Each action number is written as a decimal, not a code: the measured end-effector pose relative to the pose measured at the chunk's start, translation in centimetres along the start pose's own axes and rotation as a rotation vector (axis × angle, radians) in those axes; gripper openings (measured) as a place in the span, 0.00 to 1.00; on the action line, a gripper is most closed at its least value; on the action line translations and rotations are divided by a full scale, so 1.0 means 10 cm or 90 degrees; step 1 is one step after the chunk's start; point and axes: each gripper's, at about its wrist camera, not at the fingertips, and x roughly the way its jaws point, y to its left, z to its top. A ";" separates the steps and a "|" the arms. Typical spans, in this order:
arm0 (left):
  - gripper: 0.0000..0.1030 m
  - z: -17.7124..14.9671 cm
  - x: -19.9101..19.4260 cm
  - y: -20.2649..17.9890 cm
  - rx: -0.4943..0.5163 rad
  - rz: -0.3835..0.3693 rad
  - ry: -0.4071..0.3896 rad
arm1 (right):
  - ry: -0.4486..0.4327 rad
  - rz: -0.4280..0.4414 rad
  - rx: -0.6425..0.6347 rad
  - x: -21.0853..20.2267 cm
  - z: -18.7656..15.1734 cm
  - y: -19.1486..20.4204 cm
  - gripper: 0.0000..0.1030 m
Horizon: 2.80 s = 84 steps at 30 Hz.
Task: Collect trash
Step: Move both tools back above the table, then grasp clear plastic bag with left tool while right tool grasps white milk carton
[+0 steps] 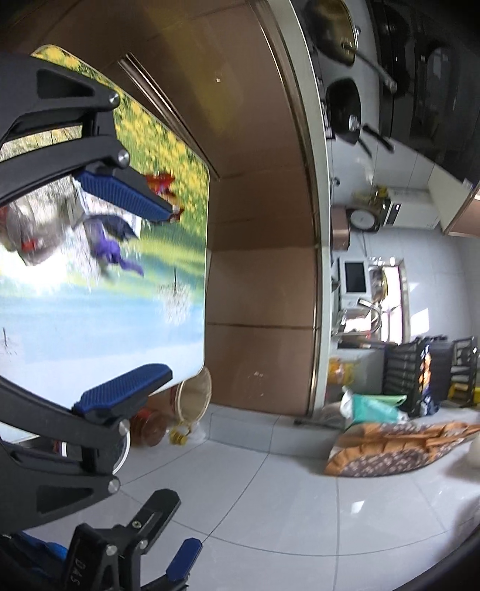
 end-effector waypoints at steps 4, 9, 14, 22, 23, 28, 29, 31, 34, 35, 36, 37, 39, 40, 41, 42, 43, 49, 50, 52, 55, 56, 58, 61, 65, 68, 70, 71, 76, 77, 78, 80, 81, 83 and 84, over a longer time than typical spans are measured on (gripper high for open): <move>0.80 -0.04 -0.18 0.14 -0.008 0.021 -0.014 | -0.010 0.013 -0.026 -0.14 0.05 0.19 1.00; 0.80 -0.07 -0.45 0.28 -0.015 0.054 -0.040 | -0.025 0.027 -0.035 -0.32 0.07 0.33 1.00; 0.80 -0.11 -0.67 0.38 -0.020 0.078 -0.055 | -0.044 0.037 -0.037 -0.49 0.08 0.39 1.00; 0.80 -0.15 -1.04 0.49 -0.027 0.108 -0.087 | -0.076 0.057 -0.040 -0.81 0.11 0.45 1.00; 0.80 -0.15 -1.07 0.50 -0.029 0.111 -0.091 | -0.078 0.061 -0.041 -0.84 0.11 0.45 1.00; 0.80 -0.16 -1.21 0.55 -0.034 0.126 -0.107 | -0.079 0.073 -0.062 -0.93 0.13 0.53 1.00; 0.80 -0.17 -1.23 0.56 -0.033 0.129 -0.109 | -0.080 0.077 -0.064 -0.94 0.13 0.54 1.00; 0.80 -0.17 -1.25 0.58 -0.032 0.133 -0.109 | -0.083 0.086 -0.067 -0.96 0.14 0.56 1.00; 0.80 -0.18 -1.25 0.61 -0.030 0.139 -0.104 | -0.087 0.091 -0.070 -0.96 0.16 0.55 1.00; 0.80 -0.17 -1.25 0.61 -0.029 0.140 -0.104 | -0.086 0.093 -0.071 -0.95 0.15 0.55 1.00; 0.80 -0.18 -1.25 0.61 -0.029 0.141 -0.104 | -0.084 0.096 -0.071 -0.94 0.14 0.55 1.00; 0.80 -0.18 -1.25 0.61 -0.028 0.141 -0.103 | -0.083 0.098 -0.071 -0.93 0.14 0.55 1.00; 0.80 -0.18 -1.23 0.60 -0.025 0.144 -0.101 | -0.081 0.100 -0.071 -0.90 0.12 0.55 1.00; 0.80 -0.18 -1.22 0.59 -0.024 0.147 -0.100 | -0.080 0.101 -0.069 -0.89 0.12 0.54 1.00; 0.80 -0.18 -1.21 0.59 -0.024 0.150 -0.099 | -0.077 0.103 -0.066 -0.87 0.11 0.54 1.00; 0.80 -0.19 -1.20 0.58 -0.024 0.151 -0.098 | -0.073 0.107 -0.063 -0.84 0.11 0.52 1.00; 0.80 -0.20 -1.20 0.58 -0.024 0.152 -0.096 | -0.070 0.110 -0.061 -0.82 0.09 0.51 1.00; 0.80 -0.23 -1.11 0.56 -0.021 0.157 -0.078 | -0.053 0.126 -0.051 -0.71 0.04 0.44 1.00; 0.80 -0.23 -1.10 0.56 -0.020 0.159 -0.076 | -0.050 0.127 -0.051 -0.69 0.04 0.43 1.00; 0.80 -0.25 -1.08 0.55 -0.018 0.163 -0.073 | -0.047 0.130 -0.051 -0.67 0.01 0.42 1.00; 0.80 -0.28 -1.07 0.58 -0.024 0.165 -0.069 | -0.040 0.134 -0.051 -0.63 -0.02 0.41 1.00; 0.80 -0.29 -1.07 0.61 -0.031 0.167 -0.071 | -0.039 0.134 -0.051 -0.62 -0.03 0.40 1.00; 0.80 -0.32 -1.08 0.68 -0.039 0.187 -0.068 | -0.036 0.135 -0.049 -0.59 -0.03 0.38 1.00; 0.80 -0.36 -1.06 0.88 -0.063 0.213 -0.051 | -0.028 0.142 -0.040 -0.53 -0.06 0.33 1.00; 0.80 -0.39 -1.05 1.12 -0.091 0.231 -0.031 | -0.013 0.152 -0.028 -0.42 -0.10 0.30 1.00; 0.80 -0.42 -1.02 1.26 -0.101 0.238 -0.018 | 0.000 0.163 -0.024 -0.32 -0.14 0.30 1.00; 0.80 -0.44 -0.99 1.34 -0.108 0.242 -0.013 | 0.009 0.170 -0.023 -0.24 -0.17 0.30 1.00; 0.80 -0.46 -0.96 1.39 -0.113 0.241 -0.008 | 0.015 0.174 -0.022 -0.19 -0.19 0.30 1.00; 0.80 -0.58 -0.79 1.47 -0.108 0.216 0.028 | 0.044 0.188 -0.010 0.05 -0.26 0.27 1.00; 0.80 -0.62 -0.72 1.47 -0.108 0.200 0.042 | 0.050 0.191 -0.007 0.10 -0.27 0.28 1.00; 0.80 -0.66 -0.65 1.45 -0.108 0.179 0.057 | 0.060 0.198 -0.004 0.17 -0.29 0.28 1.00; 0.80 -0.72 -0.53 1.40 -0.103 0.142 0.077 | 0.075 0.209 -0.003 0.27 -0.33 0.32 0.98; 0.80 -0.75 -0.47 1.37 -0.098 0.120 0.087 | 0.083 0.215 -0.005 0.32 -0.35 0.34 0.95; 0.80 -0.84 -0.32 1.29 -0.086 0.066 0.116 | 0.101 0.226 -0.011 0.43 -0.39 0.39 0.92; 0.80 -0.89 -0.23 1.24 -0.078 0.040 0.134 | 0.112 0.231 -0.013 0.50 -0.41 0.41 0.90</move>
